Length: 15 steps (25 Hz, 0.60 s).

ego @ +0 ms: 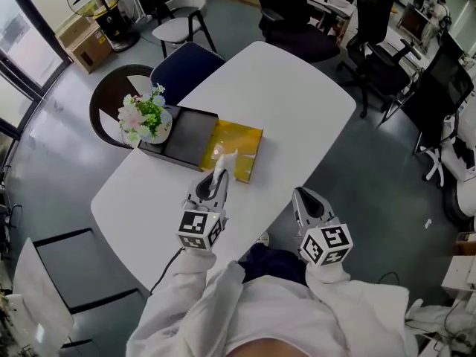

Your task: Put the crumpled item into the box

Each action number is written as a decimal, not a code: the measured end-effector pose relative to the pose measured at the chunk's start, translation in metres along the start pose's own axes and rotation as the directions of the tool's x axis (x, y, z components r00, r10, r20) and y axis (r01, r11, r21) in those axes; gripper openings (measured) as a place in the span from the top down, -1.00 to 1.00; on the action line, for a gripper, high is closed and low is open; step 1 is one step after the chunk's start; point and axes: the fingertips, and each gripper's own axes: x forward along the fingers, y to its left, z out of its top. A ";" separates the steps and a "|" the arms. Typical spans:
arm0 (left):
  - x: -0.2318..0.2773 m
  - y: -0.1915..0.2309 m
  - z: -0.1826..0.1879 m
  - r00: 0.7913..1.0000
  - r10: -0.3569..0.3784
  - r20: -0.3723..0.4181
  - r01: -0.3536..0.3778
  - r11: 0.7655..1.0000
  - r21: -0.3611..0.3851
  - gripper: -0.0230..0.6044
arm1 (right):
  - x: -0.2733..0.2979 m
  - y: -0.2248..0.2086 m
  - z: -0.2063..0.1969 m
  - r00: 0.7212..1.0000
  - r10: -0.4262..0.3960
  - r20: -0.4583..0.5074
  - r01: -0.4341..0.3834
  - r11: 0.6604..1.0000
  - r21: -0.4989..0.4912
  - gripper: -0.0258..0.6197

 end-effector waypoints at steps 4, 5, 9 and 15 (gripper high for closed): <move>0.028 0.011 0.000 1.000 -0.006 -0.011 0.005 0.992 -0.129 0.73 | 0.021 -0.001 0.001 0.999 0.049 -0.022 -0.049 0.999 -0.007 0.80; 0.034 0.014 -0.003 1.000 -0.010 -0.021 0.007 0.988 -0.154 0.73 | 0.025 0.001 0.000 0.998 0.061 -0.027 -0.062 0.998 -0.008 0.80; 0.057 0.026 -0.021 0.997 -0.016 -0.073 0.000 0.977 -0.214 0.73 | 0.037 0.006 -0.003 0.994 0.101 -0.043 -0.101 0.995 -0.010 0.80; 0.089 0.046 -0.041 0.988 -0.061 -0.145 0.007 0.937 -0.348 0.73 | 0.048 0.007 -0.007 0.991 0.118 -0.063 -0.118 0.993 0.009 0.80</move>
